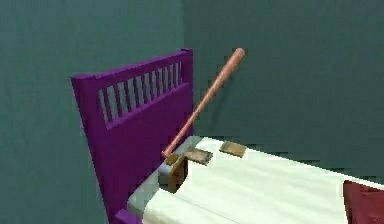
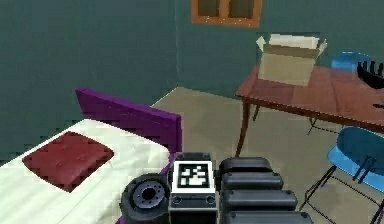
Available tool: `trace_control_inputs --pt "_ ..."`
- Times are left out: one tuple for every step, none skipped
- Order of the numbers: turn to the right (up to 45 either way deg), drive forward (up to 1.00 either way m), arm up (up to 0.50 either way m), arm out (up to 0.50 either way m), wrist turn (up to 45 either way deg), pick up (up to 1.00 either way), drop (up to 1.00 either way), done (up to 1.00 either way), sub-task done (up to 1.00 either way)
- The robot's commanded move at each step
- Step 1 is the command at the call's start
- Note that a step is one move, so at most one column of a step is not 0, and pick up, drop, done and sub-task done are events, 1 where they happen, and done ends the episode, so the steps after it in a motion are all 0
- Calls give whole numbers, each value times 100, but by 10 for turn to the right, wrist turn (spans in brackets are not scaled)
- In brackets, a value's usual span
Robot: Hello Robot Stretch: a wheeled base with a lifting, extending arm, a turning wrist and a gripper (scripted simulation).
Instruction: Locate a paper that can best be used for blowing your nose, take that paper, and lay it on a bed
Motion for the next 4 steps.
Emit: trace_control_inputs --pt "270 0 0 0 0 0 0 0 0" --pt "0 30 0 0 0 0 0 0 0" --pt "60 0 0 0 0 0 0 0 0" --pt "90 0 0 0 0 0 0 0 0"
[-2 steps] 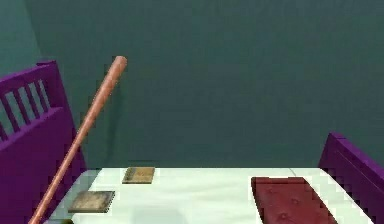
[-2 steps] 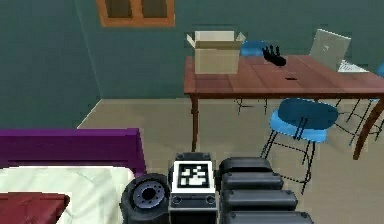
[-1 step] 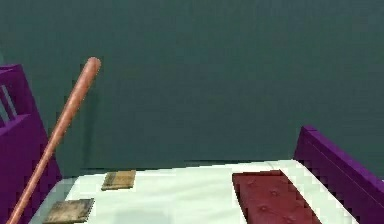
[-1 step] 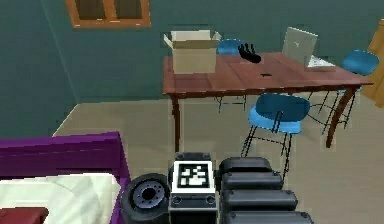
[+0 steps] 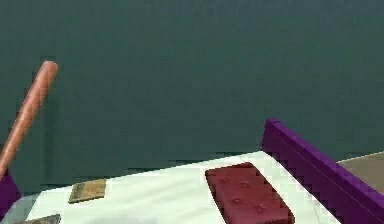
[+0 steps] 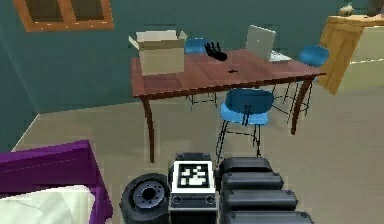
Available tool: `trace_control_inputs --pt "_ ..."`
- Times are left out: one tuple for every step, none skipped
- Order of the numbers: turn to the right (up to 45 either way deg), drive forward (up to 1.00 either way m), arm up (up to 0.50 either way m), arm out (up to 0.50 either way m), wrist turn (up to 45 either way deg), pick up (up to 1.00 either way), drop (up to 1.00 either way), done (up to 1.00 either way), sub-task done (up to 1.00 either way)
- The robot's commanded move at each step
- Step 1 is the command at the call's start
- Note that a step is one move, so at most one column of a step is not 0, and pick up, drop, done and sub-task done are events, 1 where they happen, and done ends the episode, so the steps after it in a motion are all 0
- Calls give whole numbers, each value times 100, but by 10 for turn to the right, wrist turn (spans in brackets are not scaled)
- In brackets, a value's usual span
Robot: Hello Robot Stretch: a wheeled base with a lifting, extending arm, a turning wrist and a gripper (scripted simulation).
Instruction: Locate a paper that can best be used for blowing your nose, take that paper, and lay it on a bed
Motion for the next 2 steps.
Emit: trace_control_inputs --pt "-60 0 0 0 0 0 0 0 0" --pt "-30 0 0 0 0 0 0 0 0"
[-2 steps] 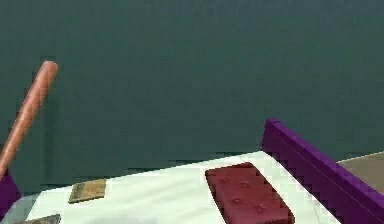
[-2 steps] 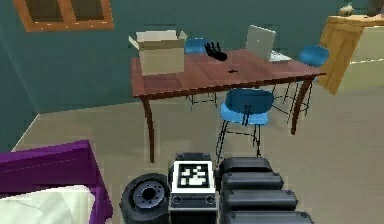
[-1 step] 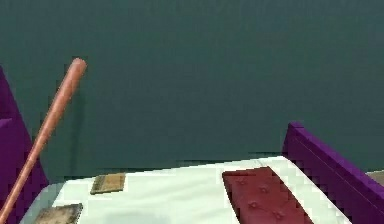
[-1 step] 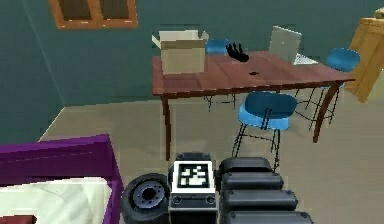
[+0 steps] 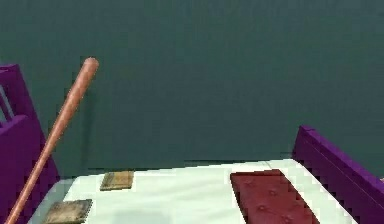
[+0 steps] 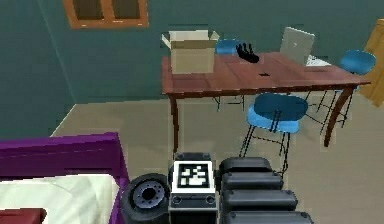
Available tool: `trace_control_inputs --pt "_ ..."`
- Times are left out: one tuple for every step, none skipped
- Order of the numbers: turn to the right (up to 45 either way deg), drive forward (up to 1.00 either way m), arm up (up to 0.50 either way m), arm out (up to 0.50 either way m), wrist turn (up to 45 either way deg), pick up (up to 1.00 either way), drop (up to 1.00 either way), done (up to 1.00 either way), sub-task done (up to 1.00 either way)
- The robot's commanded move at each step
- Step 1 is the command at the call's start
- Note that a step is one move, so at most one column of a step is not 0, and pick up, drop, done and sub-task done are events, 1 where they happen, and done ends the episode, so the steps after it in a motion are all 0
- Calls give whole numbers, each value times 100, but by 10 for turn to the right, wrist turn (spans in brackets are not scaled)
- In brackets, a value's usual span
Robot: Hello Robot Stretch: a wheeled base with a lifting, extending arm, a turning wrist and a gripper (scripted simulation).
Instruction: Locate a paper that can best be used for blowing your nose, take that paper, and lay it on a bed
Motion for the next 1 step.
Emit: trace_control_inputs --pt "-450 0 0 0 0 0 0 0 0"
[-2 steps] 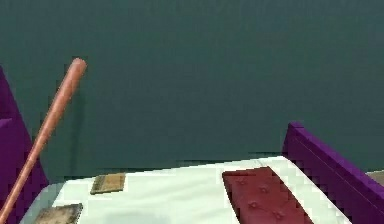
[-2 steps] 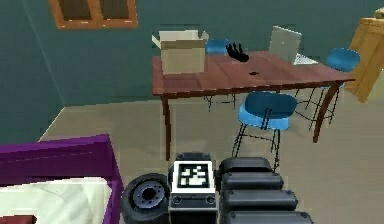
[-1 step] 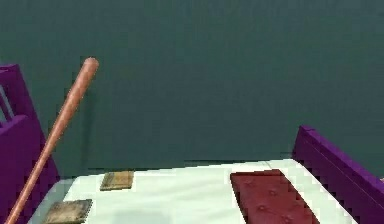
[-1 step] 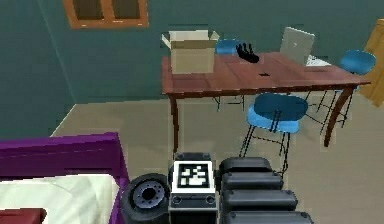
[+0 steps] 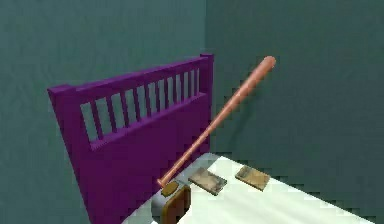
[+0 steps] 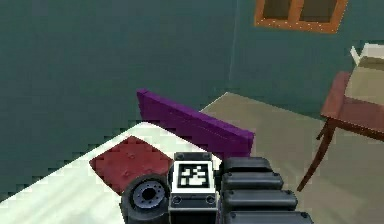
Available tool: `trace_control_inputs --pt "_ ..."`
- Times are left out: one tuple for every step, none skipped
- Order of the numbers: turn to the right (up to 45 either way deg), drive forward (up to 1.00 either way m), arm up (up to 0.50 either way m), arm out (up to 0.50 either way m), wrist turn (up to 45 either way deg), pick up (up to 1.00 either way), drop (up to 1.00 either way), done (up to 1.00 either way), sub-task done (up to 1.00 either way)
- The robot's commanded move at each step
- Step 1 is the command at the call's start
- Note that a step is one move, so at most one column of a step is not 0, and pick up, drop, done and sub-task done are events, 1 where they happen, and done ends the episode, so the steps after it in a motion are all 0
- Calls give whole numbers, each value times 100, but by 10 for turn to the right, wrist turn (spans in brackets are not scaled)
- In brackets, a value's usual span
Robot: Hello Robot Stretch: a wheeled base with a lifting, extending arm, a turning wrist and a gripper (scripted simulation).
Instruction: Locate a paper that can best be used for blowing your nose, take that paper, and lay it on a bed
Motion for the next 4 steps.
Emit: trace_control_inputs --pt "-390 0 0 0 0 0 0 0 0" --pt "0 15 0 0 0 0 0 0 0" --pt "450 0 0 0 0 0 0 0 0" --pt "450 0 0 0 0 0 0 0 0"
